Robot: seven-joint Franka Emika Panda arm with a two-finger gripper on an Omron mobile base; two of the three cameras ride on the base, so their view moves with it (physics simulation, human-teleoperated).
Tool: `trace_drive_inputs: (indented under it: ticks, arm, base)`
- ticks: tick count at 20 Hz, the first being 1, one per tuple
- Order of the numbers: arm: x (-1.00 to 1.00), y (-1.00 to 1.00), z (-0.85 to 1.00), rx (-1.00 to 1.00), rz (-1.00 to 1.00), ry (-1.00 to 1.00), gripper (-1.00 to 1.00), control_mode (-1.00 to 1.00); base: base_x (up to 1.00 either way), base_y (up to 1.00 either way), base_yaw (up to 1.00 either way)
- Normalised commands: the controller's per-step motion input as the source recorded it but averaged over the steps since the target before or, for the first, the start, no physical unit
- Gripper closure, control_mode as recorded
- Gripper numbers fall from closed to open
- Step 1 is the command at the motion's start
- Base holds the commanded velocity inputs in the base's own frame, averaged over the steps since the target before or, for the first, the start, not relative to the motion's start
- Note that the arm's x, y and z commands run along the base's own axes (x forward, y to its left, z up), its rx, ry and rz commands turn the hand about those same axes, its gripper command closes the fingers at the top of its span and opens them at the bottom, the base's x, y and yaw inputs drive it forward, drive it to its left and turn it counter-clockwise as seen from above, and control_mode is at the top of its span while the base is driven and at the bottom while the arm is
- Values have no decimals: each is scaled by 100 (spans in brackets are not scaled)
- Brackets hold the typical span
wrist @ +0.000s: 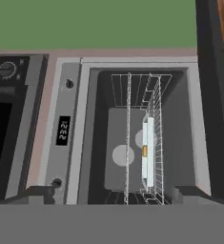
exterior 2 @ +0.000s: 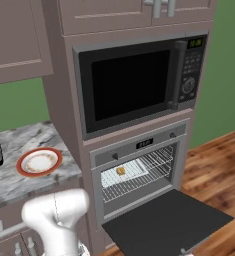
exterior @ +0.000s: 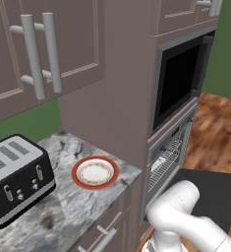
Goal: Take the baked cake out of the oven and place it on the plate for cooling. Then close the oven door.
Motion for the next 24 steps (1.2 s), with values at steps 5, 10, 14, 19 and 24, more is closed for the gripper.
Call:
trace_drive_inputs:
  ticks: [5,10,14,19,24]
  arm:
    - [0,4,61,-22,0,-6,-100,-100]
    - [0,17,70,-39,0,13,-100,-100]
    - [0,21,66,-48,0,21,-100,-100]
    - [1,20,56,-44,0,9,-100,-100]
    - [7,23,50,-42,0,5,-100,-100]
  base:
    - [0,0,0]
    - [0,0,0]
    - [0,0,0]
    - [0,0,0]
    - [0,0,0]
